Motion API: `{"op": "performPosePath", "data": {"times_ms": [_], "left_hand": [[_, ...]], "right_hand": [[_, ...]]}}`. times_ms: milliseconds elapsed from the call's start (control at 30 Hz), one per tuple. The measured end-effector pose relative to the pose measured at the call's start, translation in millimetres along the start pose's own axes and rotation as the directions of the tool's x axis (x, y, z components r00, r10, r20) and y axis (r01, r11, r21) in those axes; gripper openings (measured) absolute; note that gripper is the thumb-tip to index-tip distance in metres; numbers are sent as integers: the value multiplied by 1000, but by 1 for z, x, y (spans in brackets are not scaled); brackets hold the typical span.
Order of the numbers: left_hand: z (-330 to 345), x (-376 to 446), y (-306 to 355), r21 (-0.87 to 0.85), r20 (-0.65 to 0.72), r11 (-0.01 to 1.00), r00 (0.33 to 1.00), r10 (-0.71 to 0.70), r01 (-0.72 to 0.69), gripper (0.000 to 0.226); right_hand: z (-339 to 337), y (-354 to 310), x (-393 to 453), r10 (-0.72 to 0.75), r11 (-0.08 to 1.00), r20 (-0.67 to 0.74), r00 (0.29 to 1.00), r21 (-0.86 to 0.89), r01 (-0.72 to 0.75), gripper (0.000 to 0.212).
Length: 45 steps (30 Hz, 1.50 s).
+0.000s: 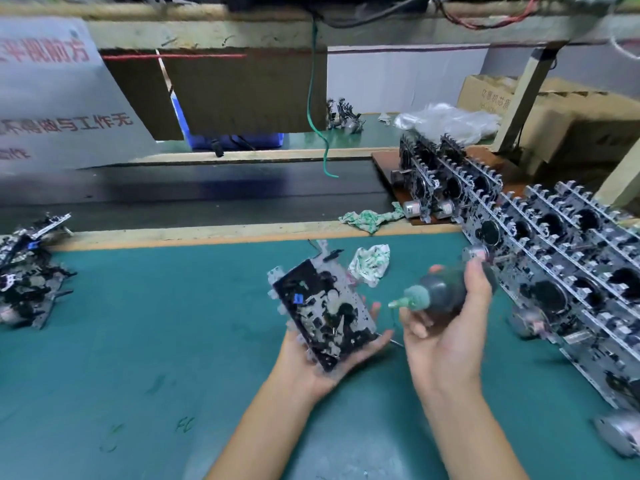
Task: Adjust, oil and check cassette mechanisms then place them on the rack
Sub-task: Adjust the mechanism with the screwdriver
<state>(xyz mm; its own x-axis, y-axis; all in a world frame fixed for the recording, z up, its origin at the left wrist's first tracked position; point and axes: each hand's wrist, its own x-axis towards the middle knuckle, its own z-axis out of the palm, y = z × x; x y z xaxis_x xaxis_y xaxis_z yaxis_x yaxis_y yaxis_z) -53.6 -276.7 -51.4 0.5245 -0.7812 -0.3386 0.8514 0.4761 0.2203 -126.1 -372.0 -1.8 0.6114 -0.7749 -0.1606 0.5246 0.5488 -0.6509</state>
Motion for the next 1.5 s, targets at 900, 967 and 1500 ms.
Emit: {"op": "performPosePath", "data": {"times_ms": [900,967,1500], "left_hand": [[-15,-1,-19,-6,55,998,997,57,-56,37],[-15,0,-18,-41,46,996,995,84,-83,30],[-9,-6,0,929,359,-210,604,711,-305,21]], "right_hand": [[-13,42,-6,-128,947,43,991,-292,135,20],[-13,41,-7,-123,949,64,990,-285,136,15],[-40,-15,41,-153,760,259,954,-586,281,38]]}}
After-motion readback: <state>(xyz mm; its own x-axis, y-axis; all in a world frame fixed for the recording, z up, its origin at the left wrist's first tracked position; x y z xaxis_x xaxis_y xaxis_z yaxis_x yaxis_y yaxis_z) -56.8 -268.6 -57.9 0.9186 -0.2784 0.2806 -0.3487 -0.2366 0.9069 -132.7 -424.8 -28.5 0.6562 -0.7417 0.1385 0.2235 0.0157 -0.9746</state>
